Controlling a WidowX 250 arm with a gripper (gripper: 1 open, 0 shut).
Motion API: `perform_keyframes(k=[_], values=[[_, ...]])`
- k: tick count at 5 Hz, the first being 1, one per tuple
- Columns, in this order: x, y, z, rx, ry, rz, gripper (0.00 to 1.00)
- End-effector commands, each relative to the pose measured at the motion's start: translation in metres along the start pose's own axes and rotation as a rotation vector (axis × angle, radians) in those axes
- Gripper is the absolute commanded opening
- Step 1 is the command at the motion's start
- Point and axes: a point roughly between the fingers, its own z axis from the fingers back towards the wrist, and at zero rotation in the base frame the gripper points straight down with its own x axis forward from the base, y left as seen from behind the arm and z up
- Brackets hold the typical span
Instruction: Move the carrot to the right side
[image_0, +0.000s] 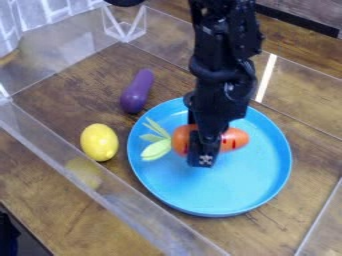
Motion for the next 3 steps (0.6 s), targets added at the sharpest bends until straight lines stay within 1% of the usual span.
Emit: perform_keyframes(k=[1, 2, 3], values=[[-0.002, 0.014, 0.026, 0.048, -0.065, -0.034, 0.00], [-0.013, 0.021, 0.032, 0.042, -0.087, -0.094, 0.00], [-0.024, 0.030, 0.036, 0.039, -0.097, -0.153, 0.00]])
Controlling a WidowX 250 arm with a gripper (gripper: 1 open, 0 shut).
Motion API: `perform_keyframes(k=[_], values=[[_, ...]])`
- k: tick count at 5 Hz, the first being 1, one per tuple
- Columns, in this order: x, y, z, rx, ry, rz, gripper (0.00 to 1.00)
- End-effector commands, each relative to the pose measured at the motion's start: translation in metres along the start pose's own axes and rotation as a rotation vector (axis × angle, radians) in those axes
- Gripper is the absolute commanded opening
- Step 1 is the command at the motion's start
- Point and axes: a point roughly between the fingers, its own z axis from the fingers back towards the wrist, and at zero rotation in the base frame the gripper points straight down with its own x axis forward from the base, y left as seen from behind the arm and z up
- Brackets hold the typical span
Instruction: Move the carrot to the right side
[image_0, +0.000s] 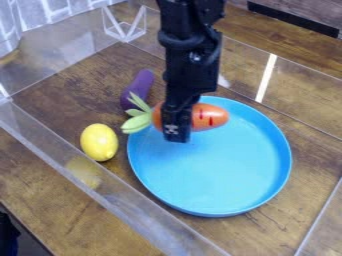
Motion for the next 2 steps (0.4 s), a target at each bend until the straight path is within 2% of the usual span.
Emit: perform_keyframes(k=[1, 2], values=[[0.0053, 0.0178, 0.0334, 0.077, -0.026, -0.020, 0.00], [0.0112, 0.0241, 0.0422, 0.086, -0.018, -0.057, 0.00]])
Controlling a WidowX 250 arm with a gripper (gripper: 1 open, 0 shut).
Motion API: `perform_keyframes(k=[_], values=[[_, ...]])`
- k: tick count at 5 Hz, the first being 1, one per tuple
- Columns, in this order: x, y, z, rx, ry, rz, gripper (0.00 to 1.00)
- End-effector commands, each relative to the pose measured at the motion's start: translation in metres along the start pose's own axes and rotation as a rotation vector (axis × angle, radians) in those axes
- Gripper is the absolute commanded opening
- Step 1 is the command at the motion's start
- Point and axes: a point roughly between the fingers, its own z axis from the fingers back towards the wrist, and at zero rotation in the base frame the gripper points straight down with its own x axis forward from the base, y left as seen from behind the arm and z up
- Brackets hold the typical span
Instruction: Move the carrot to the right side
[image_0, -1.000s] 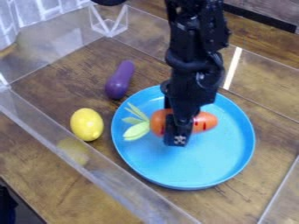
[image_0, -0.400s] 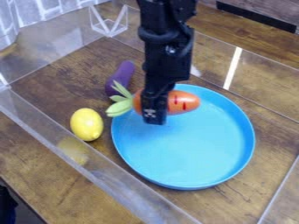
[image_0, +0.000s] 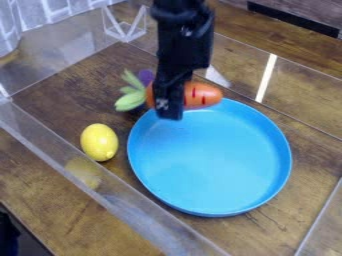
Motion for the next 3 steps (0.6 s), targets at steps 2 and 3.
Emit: perform_keyframes(k=[2, 3], values=[[0.044, -0.005, 0.028, 0.053, -0.062, -0.175, 0.00], [0.055, -0.009, 0.027, 0.047, -0.077, -0.259, 0.00]])
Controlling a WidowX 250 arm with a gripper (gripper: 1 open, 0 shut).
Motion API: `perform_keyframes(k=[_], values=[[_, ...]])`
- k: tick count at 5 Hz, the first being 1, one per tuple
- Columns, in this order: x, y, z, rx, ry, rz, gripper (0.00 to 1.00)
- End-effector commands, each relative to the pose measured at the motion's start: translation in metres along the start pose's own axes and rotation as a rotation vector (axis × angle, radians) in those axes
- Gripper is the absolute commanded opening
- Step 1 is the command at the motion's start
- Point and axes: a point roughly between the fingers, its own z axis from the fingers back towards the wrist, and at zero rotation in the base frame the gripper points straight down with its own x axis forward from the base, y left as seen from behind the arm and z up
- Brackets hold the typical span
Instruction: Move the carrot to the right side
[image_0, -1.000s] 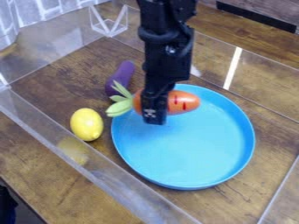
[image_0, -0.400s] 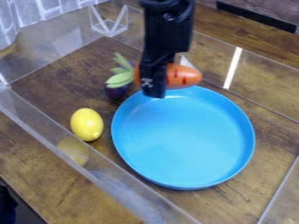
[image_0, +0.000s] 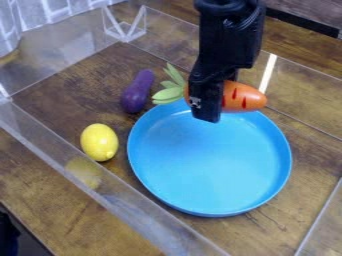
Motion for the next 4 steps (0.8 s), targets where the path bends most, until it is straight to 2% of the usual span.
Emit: perform_keyframes(k=[1, 2, 3, 4], values=[[0.006, 0.001, 0.007, 0.040, -0.040, -0.083, 0.00], [0.003, -0.011, -0.007, 0.015, -0.056, -0.148, 0.00], [-0.004, -0.007, -0.018, -0.016, -0.062, -0.232, 0.00], [-0.012, 0.003, -0.020, -0.024, -0.062, -0.314, 0.00]])
